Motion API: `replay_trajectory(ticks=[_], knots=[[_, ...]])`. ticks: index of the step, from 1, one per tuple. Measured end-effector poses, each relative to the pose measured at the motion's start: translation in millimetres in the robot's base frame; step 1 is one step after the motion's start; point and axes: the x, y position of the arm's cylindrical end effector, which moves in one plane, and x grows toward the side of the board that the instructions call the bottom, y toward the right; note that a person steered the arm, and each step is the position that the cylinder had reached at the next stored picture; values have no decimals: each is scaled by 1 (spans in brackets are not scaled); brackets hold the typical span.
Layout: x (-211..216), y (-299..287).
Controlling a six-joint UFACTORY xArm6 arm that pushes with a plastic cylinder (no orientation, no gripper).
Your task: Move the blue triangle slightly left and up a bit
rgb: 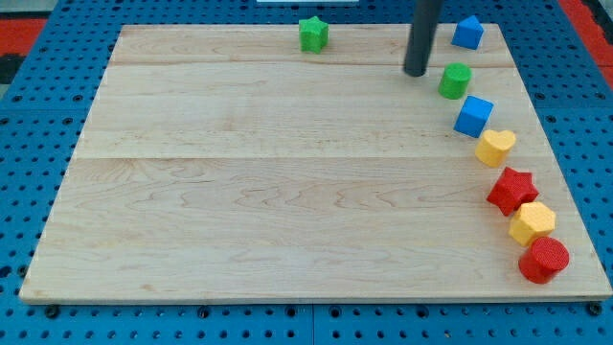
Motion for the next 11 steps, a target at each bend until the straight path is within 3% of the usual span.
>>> replay_trajectory(ticks=[1, 3, 5, 6, 7, 9, 11], knots=[[-4, 28], [26, 25], [-7, -1], [-8, 26], [-8, 107], [-65, 133], [-74, 127]])
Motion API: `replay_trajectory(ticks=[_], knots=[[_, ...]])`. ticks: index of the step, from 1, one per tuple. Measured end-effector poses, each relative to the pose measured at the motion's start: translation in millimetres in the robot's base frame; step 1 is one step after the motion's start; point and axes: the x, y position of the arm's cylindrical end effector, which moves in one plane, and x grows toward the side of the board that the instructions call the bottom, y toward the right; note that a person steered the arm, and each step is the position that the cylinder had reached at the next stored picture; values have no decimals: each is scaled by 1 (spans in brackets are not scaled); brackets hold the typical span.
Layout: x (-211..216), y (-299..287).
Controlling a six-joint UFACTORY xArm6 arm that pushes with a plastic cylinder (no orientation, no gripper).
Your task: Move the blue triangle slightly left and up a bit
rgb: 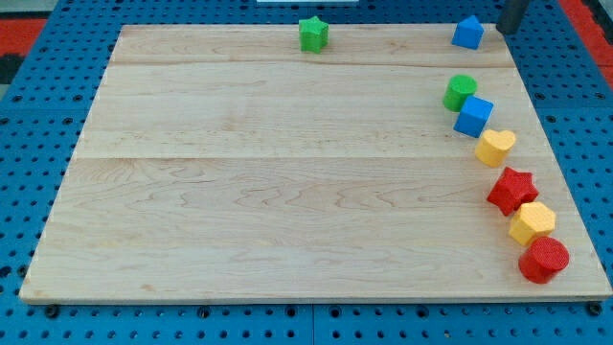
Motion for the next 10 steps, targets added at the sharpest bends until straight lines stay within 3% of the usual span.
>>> replay_trajectory(ticks=[3, 10], knots=[[14, -46], [25, -80]])
